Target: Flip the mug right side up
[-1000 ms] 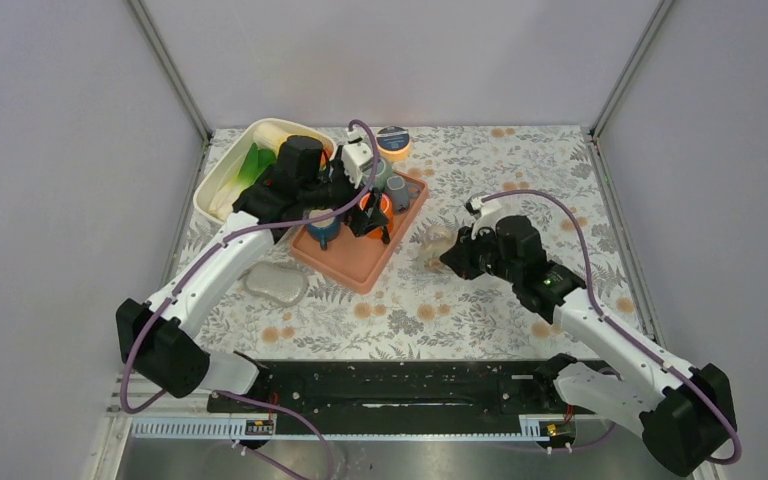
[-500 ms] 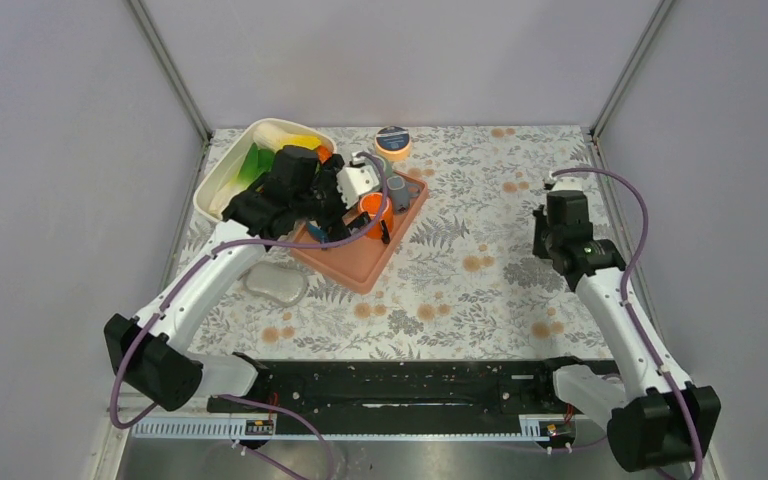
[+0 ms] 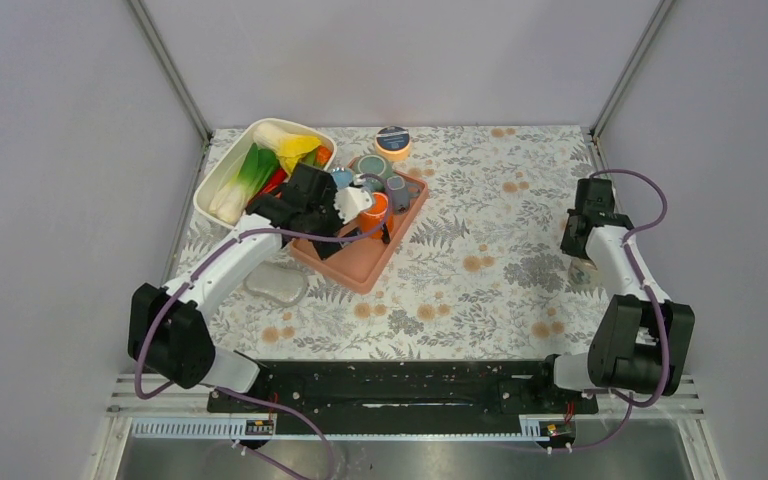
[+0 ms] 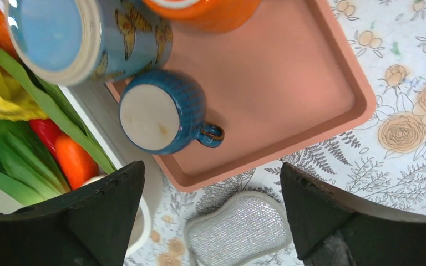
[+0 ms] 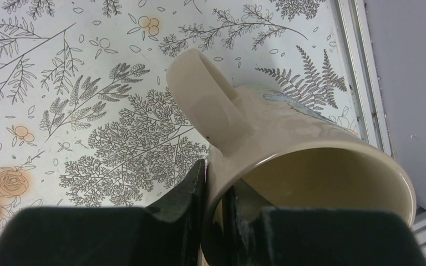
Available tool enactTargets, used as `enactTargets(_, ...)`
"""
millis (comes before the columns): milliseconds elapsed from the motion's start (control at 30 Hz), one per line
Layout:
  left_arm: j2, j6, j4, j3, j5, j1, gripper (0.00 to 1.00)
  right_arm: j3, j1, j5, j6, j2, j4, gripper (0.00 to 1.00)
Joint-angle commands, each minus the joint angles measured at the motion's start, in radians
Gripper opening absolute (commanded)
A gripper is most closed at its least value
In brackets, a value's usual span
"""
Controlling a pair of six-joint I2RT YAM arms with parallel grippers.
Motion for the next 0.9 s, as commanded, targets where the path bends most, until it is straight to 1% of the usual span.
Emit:
enactTargets(0, 0.001, -0.193, 0.122, -0.047, -0.04, 0.066, 0.92, 0.05, -0.031, -0.048, 0.02, 0.031, 0.083, 0.0)
enactTargets(33, 0.004, -0.245, 0.146, -0.059, -0.041, 0.081, 0.91, 0.052, -0.037, -0.05, 0.022, 0.037, 0.082, 0.0)
enactTargets(67, 0.004, -0.29, 0.168, -0.075, -0.032, 0.097, 0.88, 0.054, -0.039, -0.048, 0.027, 0.042, 0.081, 0.02)
enactTargets(133, 0.001, -0.373, 0.219, -0.106, -0.031, 0.12, 0.82, 0.058, -0.041, -0.04, 0.032, 0.042, 0.075, 0.23)
enactTargets(167, -0.002, -0.404, 0.243, -0.121, -0.046, 0.128, 0.81, 0.058, -0.041, -0.042, 0.032, 0.038, 0.074, 0.31)
enactTargets(233, -0.013, -0.448, 0.29, -0.155, -0.074, 0.143, 0.79, 0.058, -0.041, -0.044, 0.035, 0.022, 0.07, 0.45)
enactTargets(333, -0.017, -0.499, 0.342, -0.197, -0.09, 0.162, 0.75, 0.057, -0.041, -0.036, 0.037, -0.003, 0.066, 0.57)
enactTargets(400, 0.0, -0.517, 0.359, -0.217, -0.09, 0.167, 0.69, 0.056, -0.041, -0.029, 0.042, -0.019, 0.059, 0.63)
enactTargets(467, 0.032, -0.539, 0.36, -0.221, -0.084, 0.169, 0.65, 0.048, -0.041, -0.027, 0.044, -0.038, 0.056, 0.68)
enactTargets(600, 0.105, -0.569, 0.351, -0.199, -0.054, 0.169, 0.64, 0.044, -0.04, -0.035, 0.057, -0.077, 0.045, 0.77)
enactTargets(700, 0.159, -0.575, 0.352, -0.171, -0.06, 0.169, 0.63, 0.041, -0.04, -0.081, 0.066, -0.106, 0.042, 0.78)
enactTargets(767, 0.19, -0.576, 0.352, -0.154, -0.08, 0.169, 0.59, 0.036, -0.04, -0.108, 0.067, -0.123, 0.045, 0.79)
enactTargets(867, 0.238, -0.571, 0.334, -0.119, -0.09, 0.169, 0.49, 0.031, -0.036, -0.129, 0.069, -0.138, 0.046, 0.8)
